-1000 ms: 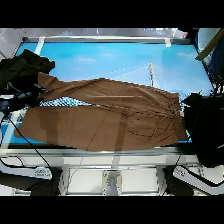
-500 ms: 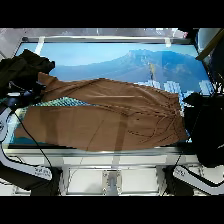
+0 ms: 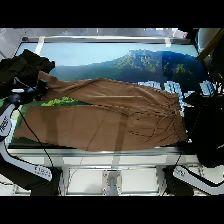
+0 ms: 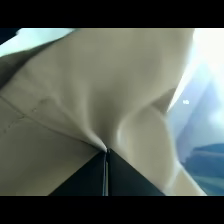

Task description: Fold the clothes and pants, and hang the long-sleeved shirts on hangers.

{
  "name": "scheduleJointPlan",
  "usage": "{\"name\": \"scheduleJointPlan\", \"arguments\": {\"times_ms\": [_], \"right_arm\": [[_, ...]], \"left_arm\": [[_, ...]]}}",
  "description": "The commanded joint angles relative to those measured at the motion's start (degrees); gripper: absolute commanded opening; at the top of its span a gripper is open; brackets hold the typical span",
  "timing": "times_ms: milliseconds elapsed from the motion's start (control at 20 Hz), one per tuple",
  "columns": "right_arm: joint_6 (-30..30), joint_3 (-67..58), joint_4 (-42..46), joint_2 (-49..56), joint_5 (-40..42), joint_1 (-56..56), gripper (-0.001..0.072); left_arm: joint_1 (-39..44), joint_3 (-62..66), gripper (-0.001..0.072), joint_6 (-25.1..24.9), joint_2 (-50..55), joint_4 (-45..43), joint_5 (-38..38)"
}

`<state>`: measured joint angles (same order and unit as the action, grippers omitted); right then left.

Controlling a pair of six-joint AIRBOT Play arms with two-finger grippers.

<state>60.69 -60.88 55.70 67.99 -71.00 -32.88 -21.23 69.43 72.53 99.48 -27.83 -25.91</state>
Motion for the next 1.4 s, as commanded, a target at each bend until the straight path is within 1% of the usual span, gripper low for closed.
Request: {"name": "scheduleJointPlan", "arguments": {"times_ms": [0,200,350,450,500,550,600,650,700,850,950,1000,1050,1200,1350], "right_arm": [[0.0,0.0,0.0,0.0,-0.9,0.1,0.0322],[0.0,0.0,0.0,0.0,-2.7,0.1,0.0322],[0.0,0.0,-0.1,0.0,-2.5,0.1,0.0322],[0.0,0.0,-0.7,0.0,-2.1,0.1,0.0321],[0.0,0.0,-1.0,0.0,-1.4,0.1,0.0321],[0.0,0.0,-1.0,0.0,-1.1,0.3,0.0321],[0.0,0.0,-1.1,0.0,-0.2,0.7,0.0321],[0.1,0.0,-1.1,0.0,0.6,1.2,0.0321],[0.1,0.0,-1.1,0.0,1.7,2.1,0.0321],[0.1,0.0,-1.1,0.0,6.4,5.6,0.0321],[0.1,0.0,-0.9,0.0,10.7,8.3,0.0320],[0.1,0.0,-0.6,0.0,12.9,9.4,0.0320],[0.1,0.0,-0.1,0.0,15.2,10.6,0.0310],[0.1,0.2,0.5,0.0,19.9,12.3,0.0310],[0.2,1.5,1.8,0.2,21.0,12.3,0.0310]], "left_arm": [[-0.9,1.9,0.0009,-2.3,-4.4,0.0,-2.4],[-1.0,2.9,0.0008,-8.9,-15.7,-0.1,-1.7],[-0.1,4.6,0.0007,-9.1,-20.7,-1.8,-1.7],[2.3,6.9,0.0006,-9.1,-20.7,-5.7,-1.5],[3.9,8.1,0.0006,-8.8,-20.0,-8.7,0.1],[5.1,9.0,0.0006,-7.5,-18.9,-12.1,3.1],[5.9,10.4,0.0005,-3.4,-17.0,-15.7,5.6],[6.1,12.4,0.0005,0.6,-14.4,-19.3,5.4],[6.1,14.5,0.0005,3.4,-11.6,-22.9,3.9],[6.1,20.4,0.0005,11.0,-3.4,-33.9,-3.8],[6.1,22.5,0.0005,18.8,0.6,-42.4,-4.4],[6.1,23.1,0.0005,21.3,2.1,-44.5,-3.7],[6.1,24.3,0.0006,22.3,3.8,-45.4,-3.5],[6.6,28.3,0.0006,22.2,7.5,-45.2,-3.5],[8.5,31.9,0.0007,22.1,8.3,-45.2,-0.1]]}}
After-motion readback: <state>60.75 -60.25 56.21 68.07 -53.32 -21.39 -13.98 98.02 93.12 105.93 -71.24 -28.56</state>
